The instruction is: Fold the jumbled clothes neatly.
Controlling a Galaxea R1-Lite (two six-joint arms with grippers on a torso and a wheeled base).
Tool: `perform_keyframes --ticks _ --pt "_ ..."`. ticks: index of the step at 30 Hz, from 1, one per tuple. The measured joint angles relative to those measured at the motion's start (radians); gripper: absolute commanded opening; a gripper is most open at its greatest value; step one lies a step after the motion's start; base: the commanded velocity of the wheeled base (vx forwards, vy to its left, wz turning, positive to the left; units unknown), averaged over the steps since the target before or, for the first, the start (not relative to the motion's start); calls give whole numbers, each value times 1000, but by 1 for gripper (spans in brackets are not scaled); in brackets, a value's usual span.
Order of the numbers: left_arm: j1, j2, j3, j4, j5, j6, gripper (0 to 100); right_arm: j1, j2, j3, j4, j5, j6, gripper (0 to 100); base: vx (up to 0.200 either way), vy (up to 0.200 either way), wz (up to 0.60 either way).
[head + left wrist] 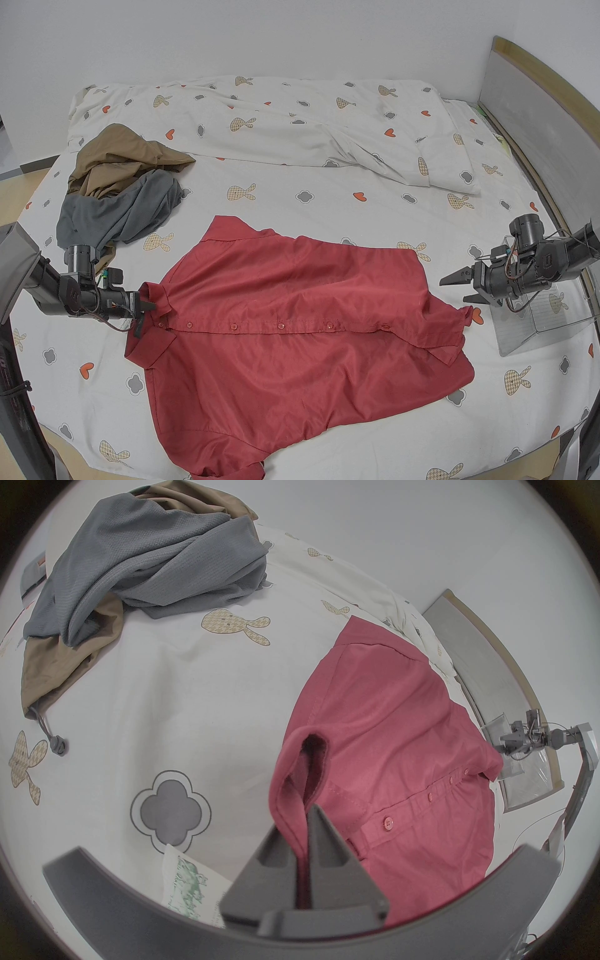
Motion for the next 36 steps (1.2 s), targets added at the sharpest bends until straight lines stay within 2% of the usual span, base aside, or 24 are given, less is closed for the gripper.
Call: perform_keyframes --ticks 7,14,15,21,23,29,36 --pt "0 0 0 0 0 0 0 38 121 -160 -52 -53 8 100 0 0 0" --pt "0 0 -1 0 0 1 0 113 236 -307 -48 -60 104 100 0 0 0" --pt "0 0 -1 0 0 1 0 123 246 -318 -46 -60 108 0 0 0 0" --pt "0 1 -2 0 0 1 0 182 270 -349 -44 -77 115 0 0 0 0" --pt "0 2 -2 0 0 1 0 205 260 -347 -45 -106 114 0 0 0 0" --pt "0 4 -3 0 0 1 0 317 195 -307 -48 -307 93 0 0 0 0" --pt "0 4 -3 0 0 1 0 581 94 -182 -50 -502 -20 0 0 0 0"
